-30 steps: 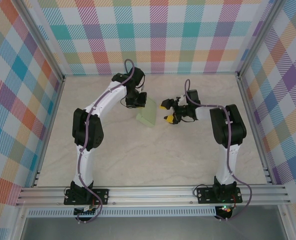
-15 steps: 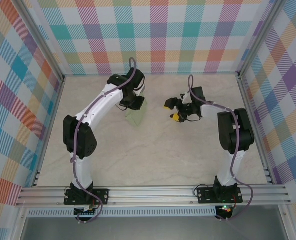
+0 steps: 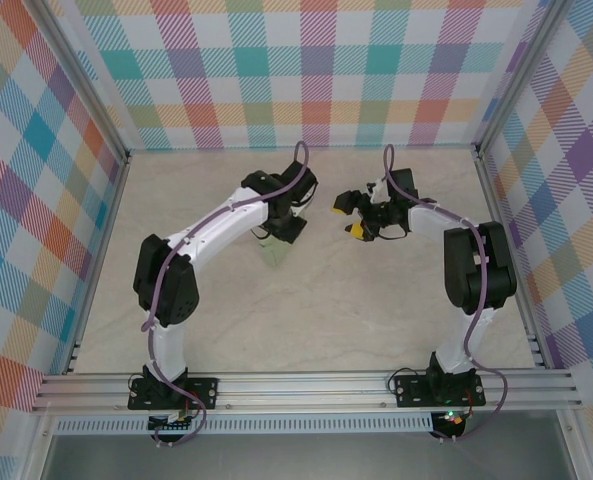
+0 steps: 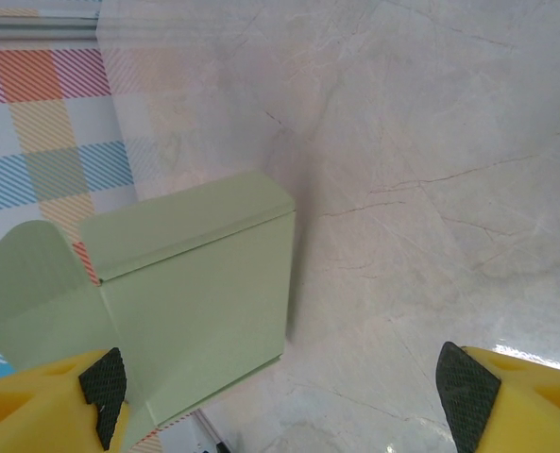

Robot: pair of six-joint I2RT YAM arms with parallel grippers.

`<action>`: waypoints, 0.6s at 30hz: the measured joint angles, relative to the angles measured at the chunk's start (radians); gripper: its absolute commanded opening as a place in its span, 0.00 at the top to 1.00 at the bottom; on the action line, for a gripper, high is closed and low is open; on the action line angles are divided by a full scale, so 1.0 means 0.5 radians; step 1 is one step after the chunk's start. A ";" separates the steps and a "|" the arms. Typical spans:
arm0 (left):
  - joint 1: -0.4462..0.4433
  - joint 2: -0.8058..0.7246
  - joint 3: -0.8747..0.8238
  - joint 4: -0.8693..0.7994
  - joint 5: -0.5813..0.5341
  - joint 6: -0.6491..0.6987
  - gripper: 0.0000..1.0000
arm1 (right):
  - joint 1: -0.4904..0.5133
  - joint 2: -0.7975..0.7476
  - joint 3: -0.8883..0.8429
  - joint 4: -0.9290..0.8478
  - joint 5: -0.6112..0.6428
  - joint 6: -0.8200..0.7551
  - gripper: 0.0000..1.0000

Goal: Fold the paper box

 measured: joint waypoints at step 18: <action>-0.005 0.050 -0.063 0.155 0.158 -0.190 0.92 | -0.002 -0.038 0.000 -0.097 -0.018 0.005 0.12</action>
